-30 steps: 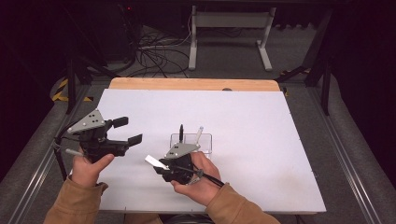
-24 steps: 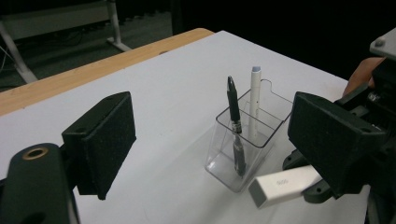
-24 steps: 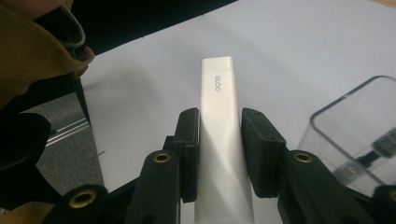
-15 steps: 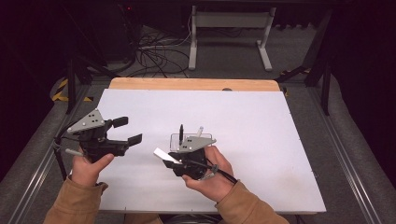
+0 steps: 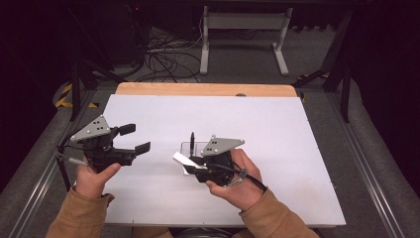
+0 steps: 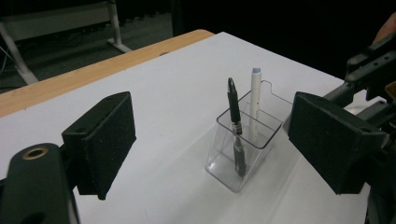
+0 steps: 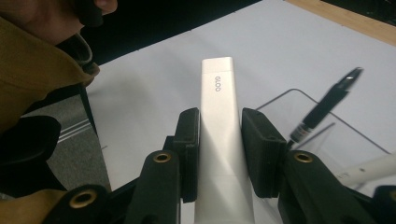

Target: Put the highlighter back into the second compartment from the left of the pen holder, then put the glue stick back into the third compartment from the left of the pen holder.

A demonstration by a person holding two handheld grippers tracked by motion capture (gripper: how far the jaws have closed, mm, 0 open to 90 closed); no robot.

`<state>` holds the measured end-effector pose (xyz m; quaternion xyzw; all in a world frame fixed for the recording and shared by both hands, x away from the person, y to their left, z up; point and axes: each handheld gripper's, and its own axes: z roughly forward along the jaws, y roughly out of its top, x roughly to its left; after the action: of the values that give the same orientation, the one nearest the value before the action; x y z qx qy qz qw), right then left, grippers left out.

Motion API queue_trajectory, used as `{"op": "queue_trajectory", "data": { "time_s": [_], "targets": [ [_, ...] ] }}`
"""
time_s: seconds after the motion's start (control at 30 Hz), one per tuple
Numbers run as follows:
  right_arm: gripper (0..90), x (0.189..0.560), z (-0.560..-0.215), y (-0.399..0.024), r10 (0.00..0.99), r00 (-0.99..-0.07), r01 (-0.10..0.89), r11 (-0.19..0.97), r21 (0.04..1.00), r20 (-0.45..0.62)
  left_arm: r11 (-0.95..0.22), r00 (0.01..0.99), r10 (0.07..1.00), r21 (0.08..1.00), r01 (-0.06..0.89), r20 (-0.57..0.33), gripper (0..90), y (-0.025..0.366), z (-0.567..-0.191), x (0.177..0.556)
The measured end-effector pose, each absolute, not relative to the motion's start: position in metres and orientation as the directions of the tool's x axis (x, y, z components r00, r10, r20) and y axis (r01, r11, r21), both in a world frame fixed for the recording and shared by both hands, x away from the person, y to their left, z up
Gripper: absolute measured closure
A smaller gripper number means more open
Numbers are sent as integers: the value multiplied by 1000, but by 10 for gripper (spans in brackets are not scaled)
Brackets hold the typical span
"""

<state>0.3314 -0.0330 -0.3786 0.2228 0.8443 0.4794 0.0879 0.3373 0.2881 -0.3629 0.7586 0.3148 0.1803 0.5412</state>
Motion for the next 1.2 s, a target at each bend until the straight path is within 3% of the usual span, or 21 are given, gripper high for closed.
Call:
{"op": "queue_trajectory", "data": {
  "time_s": [0.37, 1.2],
  "targets": [
    [690, 339, -356, -60, 502, -862, 338, 462, 820, 73, -215, 737, 673, 936, 279, -65, 160, 288, -363, 337],
    [689, 357, -342, -102, 585, -803, 440, 446, 779, 119, -213, 737, 672, 936, 282, -69, 159, 288, -362, 340]
  ]
}}
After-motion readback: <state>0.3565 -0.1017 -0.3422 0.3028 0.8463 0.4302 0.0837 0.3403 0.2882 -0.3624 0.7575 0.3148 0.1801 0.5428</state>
